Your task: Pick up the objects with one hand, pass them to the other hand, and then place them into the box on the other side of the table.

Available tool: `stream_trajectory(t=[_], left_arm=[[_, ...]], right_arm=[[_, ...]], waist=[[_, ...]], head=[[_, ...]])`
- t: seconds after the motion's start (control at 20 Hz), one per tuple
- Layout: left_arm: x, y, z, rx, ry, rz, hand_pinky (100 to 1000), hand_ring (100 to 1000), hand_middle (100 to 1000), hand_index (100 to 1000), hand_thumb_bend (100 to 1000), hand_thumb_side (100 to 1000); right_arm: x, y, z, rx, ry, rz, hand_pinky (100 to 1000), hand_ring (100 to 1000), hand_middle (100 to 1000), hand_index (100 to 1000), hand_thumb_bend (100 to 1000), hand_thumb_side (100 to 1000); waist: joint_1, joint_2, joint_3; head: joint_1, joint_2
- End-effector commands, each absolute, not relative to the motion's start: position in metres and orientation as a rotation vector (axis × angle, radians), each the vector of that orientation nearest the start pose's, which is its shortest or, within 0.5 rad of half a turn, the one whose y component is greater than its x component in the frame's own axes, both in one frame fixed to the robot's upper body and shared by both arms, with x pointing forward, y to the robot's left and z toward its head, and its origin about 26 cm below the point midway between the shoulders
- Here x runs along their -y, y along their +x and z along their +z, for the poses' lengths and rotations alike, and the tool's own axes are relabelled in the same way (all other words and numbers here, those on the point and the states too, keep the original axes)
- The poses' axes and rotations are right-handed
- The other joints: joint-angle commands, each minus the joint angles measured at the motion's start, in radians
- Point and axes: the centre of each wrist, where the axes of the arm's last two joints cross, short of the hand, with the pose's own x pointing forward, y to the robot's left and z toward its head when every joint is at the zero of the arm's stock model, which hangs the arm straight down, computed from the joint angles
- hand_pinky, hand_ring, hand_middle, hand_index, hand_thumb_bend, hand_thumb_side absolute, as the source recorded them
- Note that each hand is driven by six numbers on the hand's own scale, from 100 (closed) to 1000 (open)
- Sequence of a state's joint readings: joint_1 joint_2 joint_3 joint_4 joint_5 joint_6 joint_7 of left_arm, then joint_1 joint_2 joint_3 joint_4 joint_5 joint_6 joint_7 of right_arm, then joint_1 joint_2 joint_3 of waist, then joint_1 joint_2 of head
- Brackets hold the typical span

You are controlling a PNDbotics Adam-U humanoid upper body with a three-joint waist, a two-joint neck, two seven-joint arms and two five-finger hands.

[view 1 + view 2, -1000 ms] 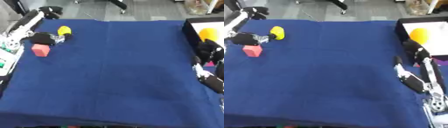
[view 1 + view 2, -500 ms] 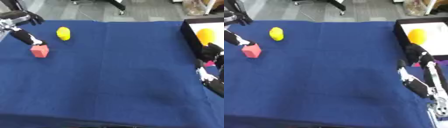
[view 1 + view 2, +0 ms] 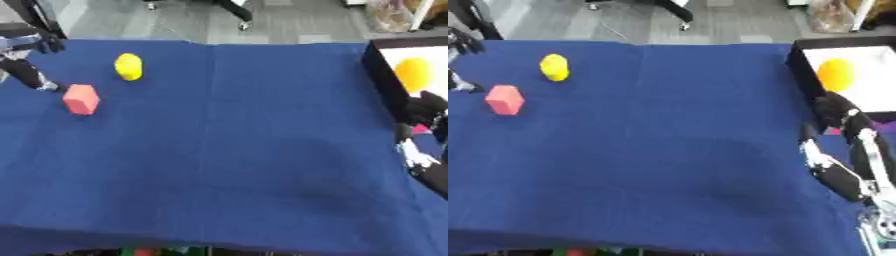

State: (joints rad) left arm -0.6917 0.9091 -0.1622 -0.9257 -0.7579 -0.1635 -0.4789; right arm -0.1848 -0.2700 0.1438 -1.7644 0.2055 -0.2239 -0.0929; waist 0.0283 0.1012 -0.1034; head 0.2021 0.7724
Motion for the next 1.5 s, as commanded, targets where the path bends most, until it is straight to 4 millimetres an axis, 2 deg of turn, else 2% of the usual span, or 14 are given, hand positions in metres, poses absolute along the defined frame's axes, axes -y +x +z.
stream_trajectory(t=[0.05,0.4,1.0,1.1,1.15,1.35,1.5], left_arm=[[-0.492,0.399,0.2,0.834,1.056,-1.377,884,803,784,897,433,258],[-0.495,0.405,0.172,0.797,1.122,-1.339,880,797,776,889,357,231],[-0.489,0.412,0.156,0.687,1.153,-1.46,879,782,759,873,323,226],[-0.489,0.412,0.154,0.669,1.158,-1.478,861,737,701,826,289,220],[-0.489,0.412,0.153,0.665,1.164,-1.486,833,674,624,773,262,218],[-0.49,0.412,0.159,0.707,1.221,-1.493,772,535,476,646,203,219],[-0.489,0.409,0.178,0.825,1.27,-1.475,766,520,458,627,199,224]], right_arm=[[0.239,0.309,0.103,2.179,-0.23,0.483,888,848,816,923,192,402],[0.237,0.309,0.102,2.178,-0.22,0.483,888,855,816,923,191,402],[0.237,0.309,0.1,2.175,-0.201,0.485,895,862,822,931,155,408],[0.237,0.309,0.099,2.174,-0.201,0.483,895,863,822,932,153,408],[0.237,0.309,0.099,2.174,-0.201,0.482,895,863,823,932,151,409],[0.238,0.309,0.099,2.172,-0.203,0.477,896,863,823,932,147,410],[0.237,0.309,0.099,2.176,-0.202,0.478,897,863,823,932,146,409]], waist=[[-0.002,-0.008,-0.003],[-0.011,-0.001,-0.02],[-0.013,0.003,-0.028],[-0.013,0.003,-0.029],[-0.013,0.003,-0.029],[-0.014,0.002,-0.027],[-0.014,0.002,-0.024]], head=[[0.007,-0.002],[0.013,-0.002],[0.019,-0.002],[0.019,-0.002],[0.019,-0.002],[0.02,-0.002],[0.021,-0.002]])
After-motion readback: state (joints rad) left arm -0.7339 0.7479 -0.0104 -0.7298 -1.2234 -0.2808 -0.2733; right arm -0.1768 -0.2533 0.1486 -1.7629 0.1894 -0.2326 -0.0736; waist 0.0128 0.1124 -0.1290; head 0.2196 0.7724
